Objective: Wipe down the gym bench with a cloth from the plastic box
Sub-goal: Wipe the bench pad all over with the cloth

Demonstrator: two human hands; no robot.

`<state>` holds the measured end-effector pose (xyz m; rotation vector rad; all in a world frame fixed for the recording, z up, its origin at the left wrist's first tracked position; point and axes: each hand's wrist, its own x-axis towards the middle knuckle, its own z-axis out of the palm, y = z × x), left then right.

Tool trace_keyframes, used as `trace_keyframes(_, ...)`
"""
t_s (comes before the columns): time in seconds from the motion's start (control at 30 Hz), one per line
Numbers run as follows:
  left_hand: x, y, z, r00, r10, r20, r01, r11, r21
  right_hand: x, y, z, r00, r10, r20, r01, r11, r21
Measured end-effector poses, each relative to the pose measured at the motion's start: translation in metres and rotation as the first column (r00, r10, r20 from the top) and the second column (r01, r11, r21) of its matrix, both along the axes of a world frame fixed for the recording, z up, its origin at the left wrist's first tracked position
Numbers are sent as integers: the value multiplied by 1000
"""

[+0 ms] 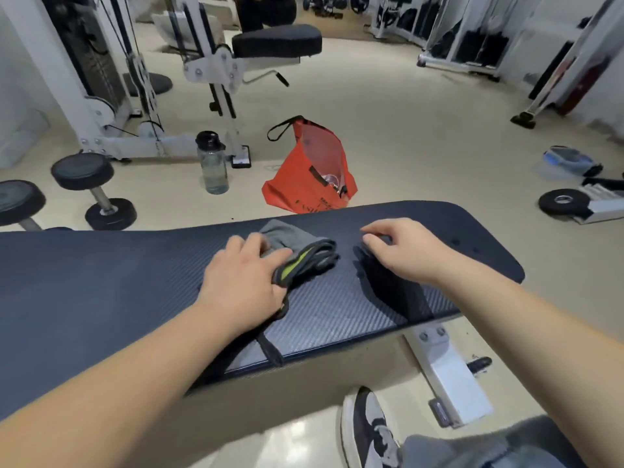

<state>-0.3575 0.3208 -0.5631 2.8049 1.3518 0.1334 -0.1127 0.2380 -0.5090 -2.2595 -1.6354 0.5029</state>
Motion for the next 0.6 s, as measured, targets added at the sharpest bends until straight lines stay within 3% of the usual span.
trace_keyframes(0.17, 26, 3, 7, 955, 296, 10, -294, 950, -110, 7, 20, -5, 998, 56, 0, -56, 998, 19)
trace_keyframes(0.23, 42, -27, 6, 966, 257, 11, -254, 961, -111, 12, 26, -8, 998, 58, -12, -58, 998, 22)
trace_keyframes(0.3, 45, -53, 4, 995, 102, -17, -103, 992, -69, 16, 31, -13, 999, 46, -8, -46, 998, 53)
trace_keyframes(0.4, 38, -28, 5, 997, 9, -74, -13, 998, -54, 20, 36, -19, 999, 31, 33, -33, 997, 66)
trace_keyframes(0.53, 50, 16, 6, 942, 321, -99, -327, 944, -46, 32, 37, -27, 996, -13, 88, 9, 999, 35)
trace_keyframes(0.6, 70, 2, 5, 927, 357, -116, -360, 933, -12, 39, 34, -31, 996, -19, 93, 18, 1000, 8)
